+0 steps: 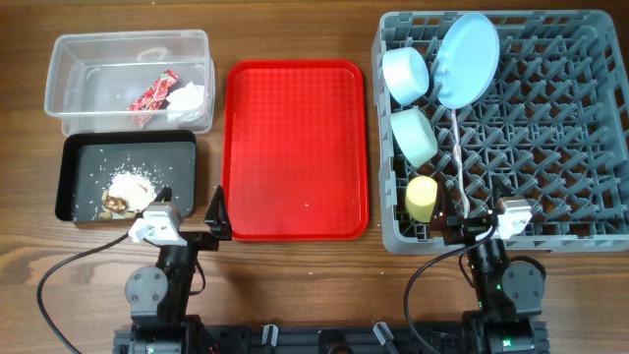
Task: Sort waste into correct bins and load items into the dishwasher rack
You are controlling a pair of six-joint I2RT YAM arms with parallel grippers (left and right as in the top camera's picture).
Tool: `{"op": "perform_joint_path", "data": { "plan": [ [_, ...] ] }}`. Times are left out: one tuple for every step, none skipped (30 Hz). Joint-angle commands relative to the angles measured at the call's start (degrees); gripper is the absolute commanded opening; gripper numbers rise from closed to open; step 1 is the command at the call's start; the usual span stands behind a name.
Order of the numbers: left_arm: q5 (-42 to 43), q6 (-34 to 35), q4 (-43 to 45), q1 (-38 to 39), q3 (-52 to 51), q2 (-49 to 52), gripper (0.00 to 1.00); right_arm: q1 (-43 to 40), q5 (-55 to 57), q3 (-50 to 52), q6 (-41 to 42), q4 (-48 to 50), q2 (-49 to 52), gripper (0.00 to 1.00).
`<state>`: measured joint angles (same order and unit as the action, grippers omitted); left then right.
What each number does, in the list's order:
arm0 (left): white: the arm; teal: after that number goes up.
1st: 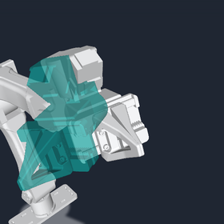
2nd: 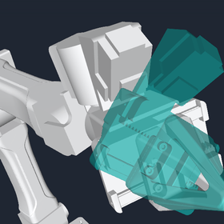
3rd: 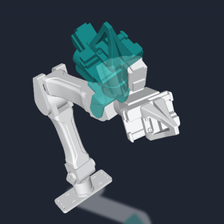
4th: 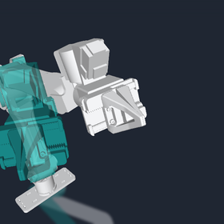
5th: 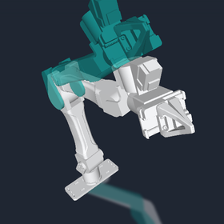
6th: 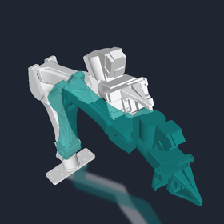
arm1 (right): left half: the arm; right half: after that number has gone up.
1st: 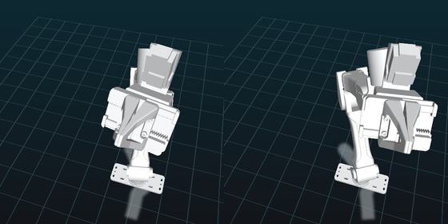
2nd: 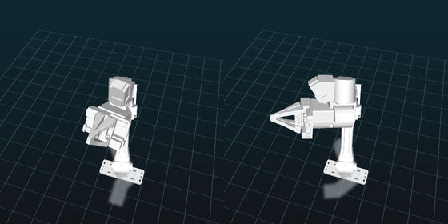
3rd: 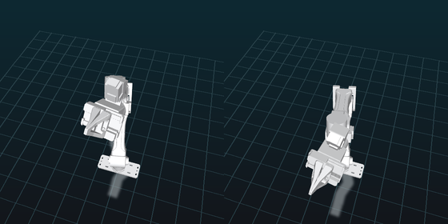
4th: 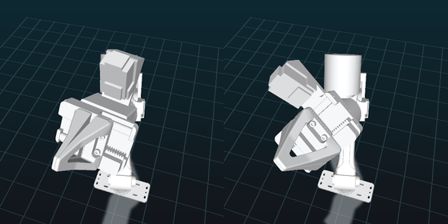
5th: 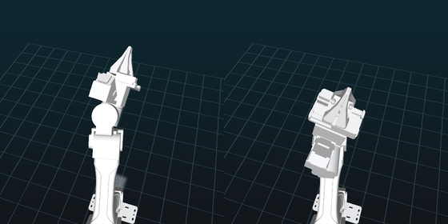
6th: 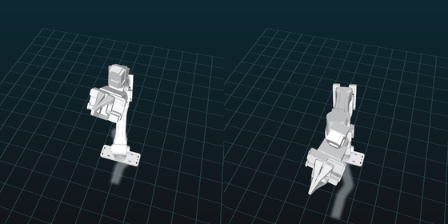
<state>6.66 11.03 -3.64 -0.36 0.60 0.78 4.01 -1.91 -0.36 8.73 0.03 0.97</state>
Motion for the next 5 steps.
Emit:
{"op": "perform_joint_path", "data": {
  "plan": [
    [-0.5,-0.2,-0.3,0.2,-0.3,-0.4,1.0,-0.2,-0.7,0.1,0.4,0.1,-0.7,1.0],
    [-0.5,-0.1,-0.3,0.2,-0.3,-0.4,1.0,-0.2,-0.7,0.1,0.4,0.1,-0.7,1.0],
    [-0.5,-0.1,-0.3,0.2,-0.3,-0.4,1.0,-0.2,-0.7,0.1,0.4,0.1,-0.7,1.0],
    [-0.5,-0.2,-0.3,0.2,-0.3,-0.4,1.0,-0.2,-0.7,0.1,0.4,0.1,-0.7,1.0],
    [-0.5,-0.1,-0.3,0.2,-0.3,-0.4,1.0,-0.2,-0.7,0.1,0.4,0.1,-0.7,1.0]
  ]
}}
